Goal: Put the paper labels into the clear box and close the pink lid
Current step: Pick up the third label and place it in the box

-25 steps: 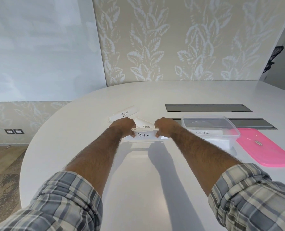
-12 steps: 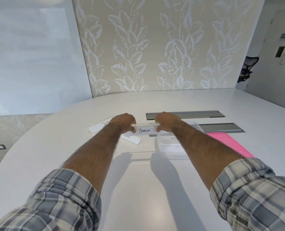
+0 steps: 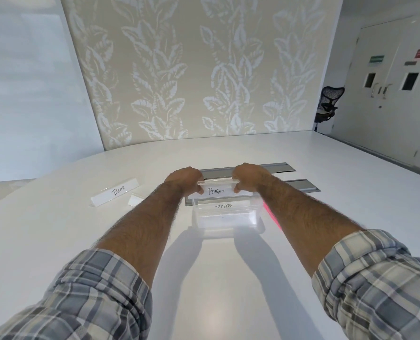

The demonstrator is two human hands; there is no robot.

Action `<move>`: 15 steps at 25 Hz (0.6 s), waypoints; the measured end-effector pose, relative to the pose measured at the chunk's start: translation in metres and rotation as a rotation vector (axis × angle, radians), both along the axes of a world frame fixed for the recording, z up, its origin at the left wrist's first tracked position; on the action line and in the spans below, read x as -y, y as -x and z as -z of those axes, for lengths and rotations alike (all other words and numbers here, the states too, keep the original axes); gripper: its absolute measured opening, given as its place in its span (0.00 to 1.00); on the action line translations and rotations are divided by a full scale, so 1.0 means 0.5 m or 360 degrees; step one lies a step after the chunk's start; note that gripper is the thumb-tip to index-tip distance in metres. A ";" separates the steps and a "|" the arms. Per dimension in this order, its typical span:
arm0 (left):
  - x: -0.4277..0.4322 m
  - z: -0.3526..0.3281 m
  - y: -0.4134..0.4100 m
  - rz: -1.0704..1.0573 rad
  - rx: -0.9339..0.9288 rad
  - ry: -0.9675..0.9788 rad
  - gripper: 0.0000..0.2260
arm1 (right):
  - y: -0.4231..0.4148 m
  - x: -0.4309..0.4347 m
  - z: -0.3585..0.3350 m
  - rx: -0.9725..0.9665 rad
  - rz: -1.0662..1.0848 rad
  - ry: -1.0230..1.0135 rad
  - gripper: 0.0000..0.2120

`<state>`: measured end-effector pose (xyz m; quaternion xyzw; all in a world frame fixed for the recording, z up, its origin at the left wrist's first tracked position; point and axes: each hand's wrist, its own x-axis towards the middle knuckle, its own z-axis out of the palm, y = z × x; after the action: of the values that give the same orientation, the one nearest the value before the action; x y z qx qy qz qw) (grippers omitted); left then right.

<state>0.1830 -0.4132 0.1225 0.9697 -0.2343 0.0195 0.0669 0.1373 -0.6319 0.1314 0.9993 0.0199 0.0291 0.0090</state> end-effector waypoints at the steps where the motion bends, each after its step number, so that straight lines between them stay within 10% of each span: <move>1: 0.015 0.004 -0.002 0.0002 -0.0004 0.0002 0.19 | 0.001 0.014 0.003 -0.0010 0.0004 0.0004 0.23; 15: 0.068 0.064 -0.042 -0.0013 -0.0178 -0.0135 0.14 | -0.041 0.073 0.071 -0.0160 -0.0081 -0.0029 0.25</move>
<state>0.2040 -0.4470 0.0904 0.9722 -0.2267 -0.0445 0.0386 0.1577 -0.6682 0.0961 0.9987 0.0455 -0.0208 -0.0018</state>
